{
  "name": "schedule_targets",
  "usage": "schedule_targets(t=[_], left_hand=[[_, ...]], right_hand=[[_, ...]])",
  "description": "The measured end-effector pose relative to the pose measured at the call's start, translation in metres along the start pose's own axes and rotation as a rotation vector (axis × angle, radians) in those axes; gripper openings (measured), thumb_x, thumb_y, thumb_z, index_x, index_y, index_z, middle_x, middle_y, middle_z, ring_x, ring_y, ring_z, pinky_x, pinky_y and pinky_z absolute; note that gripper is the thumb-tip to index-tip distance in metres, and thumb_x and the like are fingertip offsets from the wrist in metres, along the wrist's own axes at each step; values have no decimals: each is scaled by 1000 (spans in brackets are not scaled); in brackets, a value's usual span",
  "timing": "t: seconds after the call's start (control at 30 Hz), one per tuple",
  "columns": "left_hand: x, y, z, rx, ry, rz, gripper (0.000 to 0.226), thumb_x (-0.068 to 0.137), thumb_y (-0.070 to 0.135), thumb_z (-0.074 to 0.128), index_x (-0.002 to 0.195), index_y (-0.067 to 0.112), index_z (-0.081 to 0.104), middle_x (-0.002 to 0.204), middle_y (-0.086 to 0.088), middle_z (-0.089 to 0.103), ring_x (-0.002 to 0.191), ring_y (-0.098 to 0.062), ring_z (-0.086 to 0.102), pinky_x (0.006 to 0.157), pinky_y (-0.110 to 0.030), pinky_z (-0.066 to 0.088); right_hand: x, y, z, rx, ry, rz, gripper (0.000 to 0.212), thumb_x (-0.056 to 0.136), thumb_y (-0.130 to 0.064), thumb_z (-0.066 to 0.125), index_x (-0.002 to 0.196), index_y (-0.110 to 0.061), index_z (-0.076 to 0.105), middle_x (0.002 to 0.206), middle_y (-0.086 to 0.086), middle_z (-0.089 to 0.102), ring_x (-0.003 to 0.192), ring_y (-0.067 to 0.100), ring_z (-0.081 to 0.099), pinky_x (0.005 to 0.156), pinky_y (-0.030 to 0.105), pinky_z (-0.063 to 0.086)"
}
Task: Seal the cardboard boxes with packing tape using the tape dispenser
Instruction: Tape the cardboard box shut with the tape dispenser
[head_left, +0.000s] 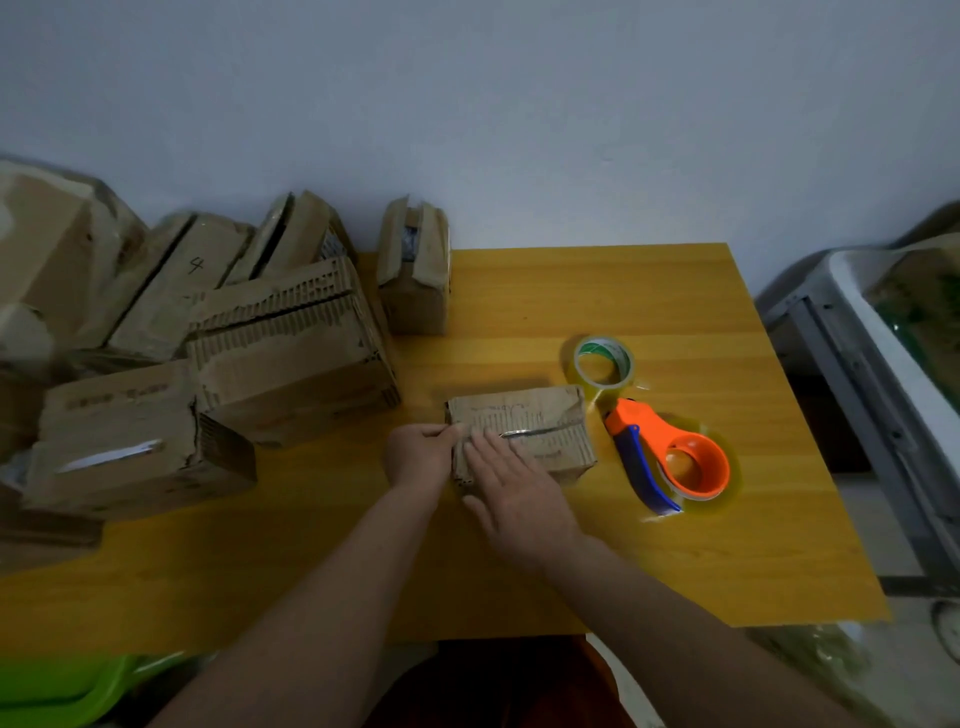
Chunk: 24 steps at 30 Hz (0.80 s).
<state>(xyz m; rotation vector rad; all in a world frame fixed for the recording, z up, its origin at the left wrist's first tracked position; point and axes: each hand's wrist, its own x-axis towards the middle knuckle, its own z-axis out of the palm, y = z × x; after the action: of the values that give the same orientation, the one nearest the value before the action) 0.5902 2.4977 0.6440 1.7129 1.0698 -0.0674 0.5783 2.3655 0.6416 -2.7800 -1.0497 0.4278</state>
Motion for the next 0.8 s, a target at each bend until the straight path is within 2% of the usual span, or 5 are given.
schedule_targets(t=[0.2,0.37,0.53,0.67,0.8], left_hand=[[-4,2,-1,92,1,40,14,88,28,69,84,17,76,80,1,73,71,-19,70,70,-40,61],[-9,2,-2,60,0,46,16,90,26,68,78,17,73,73,4,69,72,-20,69,73,-42,60],[-12,-4,-8,77,-54,129,18,87,13,69,105,12,73,100,1,70,90,-17,65,84,-36,56],[-11,-6,-6,109,-58,184,13,91,12,64,98,16,74,89,4,70,79,-13,63,79,-37,58],[-7,-3,-2,145,-74,247,22,93,12,61,112,16,71,100,4,69,85,-12,61,74,-30,56]], right_hand=[[-21,53,-8,-124,30,157,74,102,-48,2,127,-10,60,132,8,59,126,20,53,107,40,33],[-15,29,-5,-87,30,269,101,77,-58,-34,149,-6,14,155,8,7,148,25,7,118,38,-3],[-12,23,1,62,-22,31,94,80,-64,-25,152,-18,14,160,1,11,144,12,-5,120,40,0],[-19,50,-9,-15,48,157,100,75,-65,-32,151,-14,6,158,1,0,145,13,-8,115,30,-11],[-6,49,-26,168,178,347,58,101,-40,27,151,-10,25,161,7,9,148,22,8,120,32,7]])
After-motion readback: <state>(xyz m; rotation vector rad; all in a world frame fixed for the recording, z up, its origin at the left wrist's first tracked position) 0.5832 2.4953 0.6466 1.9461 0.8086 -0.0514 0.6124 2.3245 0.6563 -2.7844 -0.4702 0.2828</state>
